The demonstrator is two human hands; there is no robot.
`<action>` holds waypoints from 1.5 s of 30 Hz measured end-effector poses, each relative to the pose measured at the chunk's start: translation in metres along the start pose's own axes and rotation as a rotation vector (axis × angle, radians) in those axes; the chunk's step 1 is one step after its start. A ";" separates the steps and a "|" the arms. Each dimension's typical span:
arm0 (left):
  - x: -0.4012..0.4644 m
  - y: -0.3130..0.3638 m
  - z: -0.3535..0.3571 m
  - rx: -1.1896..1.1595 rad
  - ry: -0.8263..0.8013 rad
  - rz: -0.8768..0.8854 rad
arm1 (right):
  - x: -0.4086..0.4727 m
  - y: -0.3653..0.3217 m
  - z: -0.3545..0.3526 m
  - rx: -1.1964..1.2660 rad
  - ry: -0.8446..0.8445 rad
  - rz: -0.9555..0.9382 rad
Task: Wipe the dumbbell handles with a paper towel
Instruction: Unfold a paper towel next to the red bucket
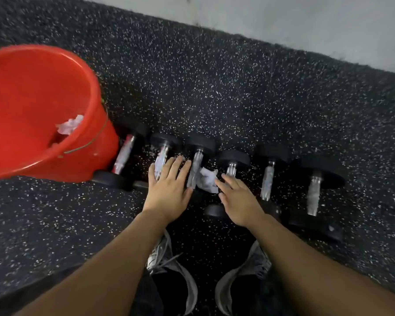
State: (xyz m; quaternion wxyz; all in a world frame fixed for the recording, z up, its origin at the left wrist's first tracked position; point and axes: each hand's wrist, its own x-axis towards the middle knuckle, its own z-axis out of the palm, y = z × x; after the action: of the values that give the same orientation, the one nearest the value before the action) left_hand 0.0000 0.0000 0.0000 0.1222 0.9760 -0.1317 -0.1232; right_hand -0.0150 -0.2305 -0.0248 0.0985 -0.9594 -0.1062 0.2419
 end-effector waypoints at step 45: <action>-0.131 0.057 -0.177 -0.274 0.586 0.210 | -0.176 -0.139 -0.195 1.347 0.469 -0.224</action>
State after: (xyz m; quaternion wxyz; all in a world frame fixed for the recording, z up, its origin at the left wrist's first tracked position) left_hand -0.0868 0.0209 0.2088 0.2971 0.9254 -0.1730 0.1593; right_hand -0.0937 -0.1689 0.2555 0.7130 -0.7004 -0.0077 0.0309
